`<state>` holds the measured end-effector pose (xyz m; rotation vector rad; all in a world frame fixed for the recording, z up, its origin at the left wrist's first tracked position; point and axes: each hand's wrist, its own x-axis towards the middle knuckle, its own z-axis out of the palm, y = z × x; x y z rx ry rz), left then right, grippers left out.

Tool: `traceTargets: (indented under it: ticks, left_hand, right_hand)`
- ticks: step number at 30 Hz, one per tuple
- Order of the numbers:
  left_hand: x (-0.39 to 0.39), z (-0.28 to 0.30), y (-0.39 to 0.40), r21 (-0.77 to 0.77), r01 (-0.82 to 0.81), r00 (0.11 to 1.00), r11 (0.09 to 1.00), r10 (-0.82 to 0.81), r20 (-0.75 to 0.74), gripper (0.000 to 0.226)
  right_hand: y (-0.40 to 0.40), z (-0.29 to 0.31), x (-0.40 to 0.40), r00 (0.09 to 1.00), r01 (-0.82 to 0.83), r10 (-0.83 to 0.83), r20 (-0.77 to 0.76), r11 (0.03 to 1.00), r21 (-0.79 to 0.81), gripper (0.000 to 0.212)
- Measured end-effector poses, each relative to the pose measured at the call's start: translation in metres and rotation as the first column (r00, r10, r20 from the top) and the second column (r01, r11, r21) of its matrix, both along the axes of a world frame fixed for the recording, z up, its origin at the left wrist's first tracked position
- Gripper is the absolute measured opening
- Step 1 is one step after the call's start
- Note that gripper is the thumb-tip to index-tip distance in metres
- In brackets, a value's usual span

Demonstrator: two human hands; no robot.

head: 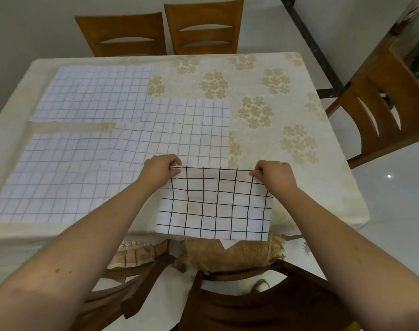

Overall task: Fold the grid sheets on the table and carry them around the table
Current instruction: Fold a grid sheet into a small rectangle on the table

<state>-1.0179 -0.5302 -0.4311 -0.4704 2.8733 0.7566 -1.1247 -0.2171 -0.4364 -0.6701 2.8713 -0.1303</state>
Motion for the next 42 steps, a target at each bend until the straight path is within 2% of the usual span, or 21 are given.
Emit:
traceTargets:
  ticks: [5,7,10,15,19,22,25,29,33,39,42]
  left_hand:
    - [-0.003,-0.016,-0.009,0.128,-0.202,0.977,0.971,0.209,-0.043,0.007]
    - [-0.004,-0.021,-0.007,0.138,-0.246,0.964,0.959,0.257,-0.063,0.009]
    - [-0.005,-0.026,-0.004,0.153,-0.316,0.935,0.936,0.335,-0.117,0.01]
    - [-0.007,-0.028,0.01,0.239,-0.377,0.879,0.895,0.427,-0.212,0.015]
    - [0.001,-0.031,0.031,0.256,-0.36,0.894,0.897,0.41,-0.181,0.018]
    - [0.013,-0.034,0.049,0.286,-0.35,0.907,0.892,0.399,-0.135,0.018]
    - [0.023,-0.039,0.062,0.372,-0.349,0.917,0.86,0.395,-0.054,0.016]
    - [0.039,-0.042,0.087,0.521,-0.456,0.862,0.721,0.504,0.057,0.026]
    - [0.061,-0.046,0.1,0.613,-0.563,0.78,0.555,0.601,0.172,0.025]
    - [0.097,-0.06,0.115,0.621,-0.661,0.702,0.421,0.641,0.312,0.028]
    - [0.107,-0.068,0.126,0.612,-0.736,0.607,0.29,0.684,0.405,0.026]
  right_hand:
    - [0.008,-0.01,-0.012,0.981,0.153,-0.141,0.131,0.984,-0.089,0.027]
    - [0.015,-0.018,-0.013,0.973,0.186,-0.166,0.162,0.975,-0.118,0.021]
    - [0.025,-0.031,-0.014,0.963,0.221,-0.187,0.195,0.961,-0.166,0.023]
    - [0.041,-0.054,-0.015,0.952,0.27,-0.252,0.174,0.958,-0.092,0.022]
    - [0.044,-0.063,-0.014,0.975,0.215,-0.216,0.054,0.976,0.024,0.026]
    - [0.038,-0.068,-0.016,0.979,0.199,-0.197,0.054,0.979,-0.034,0.03]
    - [0.024,-0.072,-0.02,0.995,0.078,-0.073,0.061,0.994,-0.08,0.032]
    - [0.0,-0.072,-0.023,0.994,-0.038,0.051,0.095,0.99,-0.137,0.032]
    - [-0.021,-0.074,-0.03,0.99,-0.056,0.071,0.12,0.991,-0.121,0.031]
    - [-0.048,-0.079,-0.042,0.973,-0.067,0.082,0.217,0.995,-0.074,0.032]
    - [-0.054,-0.08,-0.046,0.961,-0.041,0.061,0.271,0.996,-0.077,0.035]
